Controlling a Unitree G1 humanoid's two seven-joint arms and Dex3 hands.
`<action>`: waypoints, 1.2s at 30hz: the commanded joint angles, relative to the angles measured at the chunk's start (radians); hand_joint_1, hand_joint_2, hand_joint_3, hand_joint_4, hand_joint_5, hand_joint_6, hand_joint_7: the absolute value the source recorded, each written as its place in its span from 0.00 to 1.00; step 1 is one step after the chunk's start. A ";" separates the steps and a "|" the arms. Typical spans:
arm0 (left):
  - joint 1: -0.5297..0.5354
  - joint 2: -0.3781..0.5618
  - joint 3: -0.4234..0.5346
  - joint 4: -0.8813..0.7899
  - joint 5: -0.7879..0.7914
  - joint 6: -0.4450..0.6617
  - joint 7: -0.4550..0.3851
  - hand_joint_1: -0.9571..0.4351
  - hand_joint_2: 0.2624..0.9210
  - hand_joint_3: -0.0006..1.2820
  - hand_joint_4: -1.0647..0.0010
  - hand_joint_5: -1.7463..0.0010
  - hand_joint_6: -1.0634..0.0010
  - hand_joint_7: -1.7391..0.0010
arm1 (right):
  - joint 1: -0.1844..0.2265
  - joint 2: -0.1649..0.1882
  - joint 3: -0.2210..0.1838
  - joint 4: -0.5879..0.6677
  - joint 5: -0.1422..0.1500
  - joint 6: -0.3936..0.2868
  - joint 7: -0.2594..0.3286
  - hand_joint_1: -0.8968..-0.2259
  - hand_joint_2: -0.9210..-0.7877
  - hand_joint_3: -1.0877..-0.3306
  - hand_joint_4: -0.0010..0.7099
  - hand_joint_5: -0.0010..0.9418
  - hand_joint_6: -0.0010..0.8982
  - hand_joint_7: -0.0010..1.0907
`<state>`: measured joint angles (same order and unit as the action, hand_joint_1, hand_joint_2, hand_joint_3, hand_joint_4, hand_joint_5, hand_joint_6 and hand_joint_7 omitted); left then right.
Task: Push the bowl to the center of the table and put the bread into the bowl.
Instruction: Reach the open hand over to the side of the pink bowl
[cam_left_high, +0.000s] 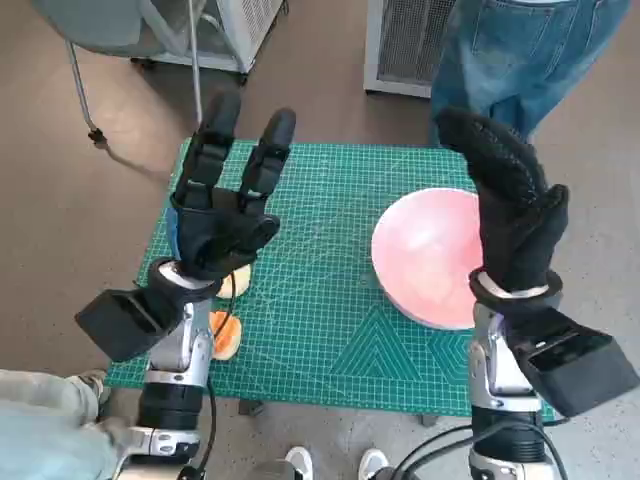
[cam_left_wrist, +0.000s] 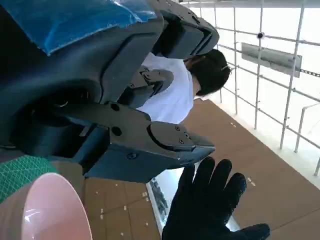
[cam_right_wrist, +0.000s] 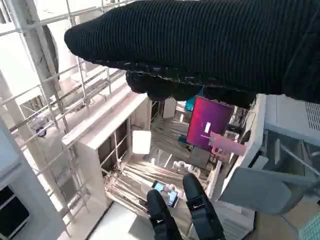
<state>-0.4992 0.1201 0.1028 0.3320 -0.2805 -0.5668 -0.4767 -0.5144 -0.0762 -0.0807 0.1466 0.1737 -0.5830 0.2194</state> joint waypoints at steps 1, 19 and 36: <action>0.001 0.002 -0.004 -0.014 0.004 0.001 0.002 0.70 1.00 0.15 0.77 1.00 0.69 1.00 | 0.024 -0.002 -0.005 0.001 0.005 0.014 -0.003 0.40 0.00 0.46 0.37 0.00 0.00 0.68; 0.008 -0.001 -0.010 -0.015 0.003 0.001 0.001 0.70 1.00 0.15 0.77 1.00 0.69 1.00 | 0.037 -0.017 -0.013 -0.011 0.009 0.015 0.005 0.40 0.00 0.46 0.37 0.00 0.00 0.67; 0.021 -0.007 -0.006 -0.017 -0.001 -0.004 0.005 0.69 1.00 0.15 0.77 1.00 0.69 1.00 | 0.078 -0.122 -0.242 0.229 -0.013 -0.128 -0.112 0.42 0.00 0.48 0.39 0.01 0.00 0.66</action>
<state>-0.4862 0.1157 0.0970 0.3271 -0.2802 -0.5663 -0.4759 -0.4747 -0.1954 -0.2937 0.3175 0.1922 -0.6924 0.1552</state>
